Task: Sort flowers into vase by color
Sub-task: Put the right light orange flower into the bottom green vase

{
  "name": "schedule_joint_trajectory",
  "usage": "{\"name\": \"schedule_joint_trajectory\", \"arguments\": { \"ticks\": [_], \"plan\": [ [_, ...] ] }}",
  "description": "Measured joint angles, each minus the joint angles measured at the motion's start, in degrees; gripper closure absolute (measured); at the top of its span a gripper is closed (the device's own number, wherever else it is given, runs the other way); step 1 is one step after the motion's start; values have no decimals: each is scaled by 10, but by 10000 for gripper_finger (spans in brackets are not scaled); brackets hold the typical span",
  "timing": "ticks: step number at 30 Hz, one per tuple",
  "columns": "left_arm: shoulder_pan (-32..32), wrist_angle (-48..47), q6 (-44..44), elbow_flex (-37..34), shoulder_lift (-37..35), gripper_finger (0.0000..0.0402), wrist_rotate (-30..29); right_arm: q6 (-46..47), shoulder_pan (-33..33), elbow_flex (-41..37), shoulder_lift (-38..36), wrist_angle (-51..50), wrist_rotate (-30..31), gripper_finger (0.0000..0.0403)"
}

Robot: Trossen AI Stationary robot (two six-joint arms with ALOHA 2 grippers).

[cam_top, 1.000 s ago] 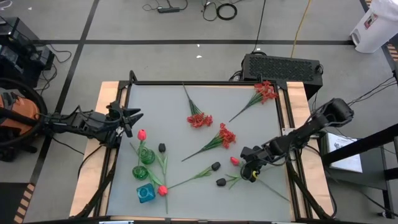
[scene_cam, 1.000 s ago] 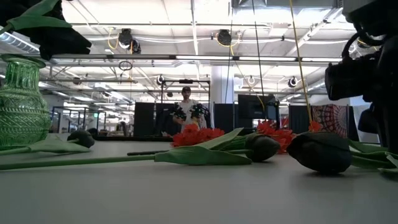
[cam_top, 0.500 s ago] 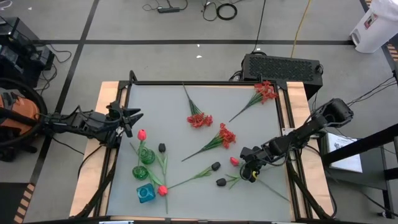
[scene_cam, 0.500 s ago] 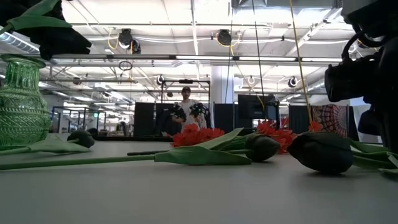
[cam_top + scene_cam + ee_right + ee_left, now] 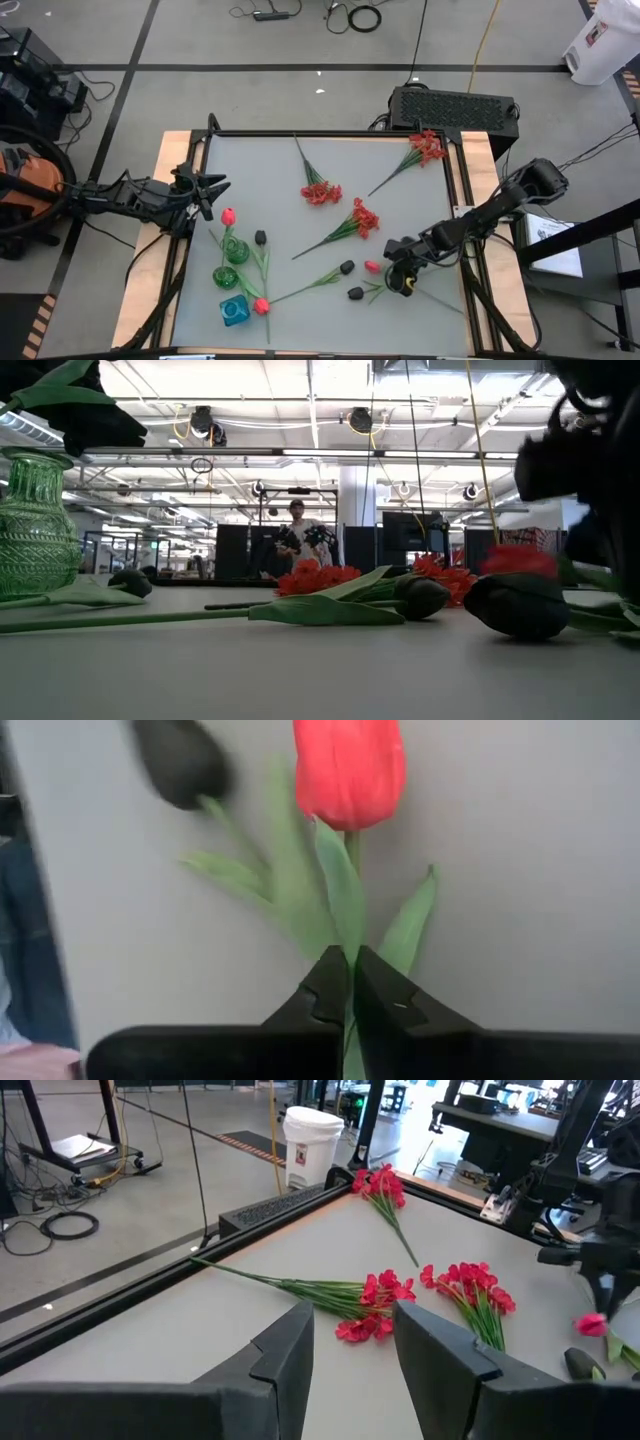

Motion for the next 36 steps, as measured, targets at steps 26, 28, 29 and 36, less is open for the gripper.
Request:
{"name": "schedule_joint_trajectory", "arguments": {
  "ticks": [26, 28, 29, 36],
  "plan": [
    [0, 36, 51, 0, 0, 256, -21, -480, -134, 270, -1, -38, 378, 402],
    [0, 60, 79, 0, 0, 256, -21, -503, -156, 270, -1, 23, 377, 402],
    [0, 75, 94, 0, 0, 256, -21, -513, -168, 270, -1, 51, 377, 402],
    [0, 153, 200, 0, 0, 256, -15, -596, -247, 270, -1, 211, 322, 402]
  ]
}}
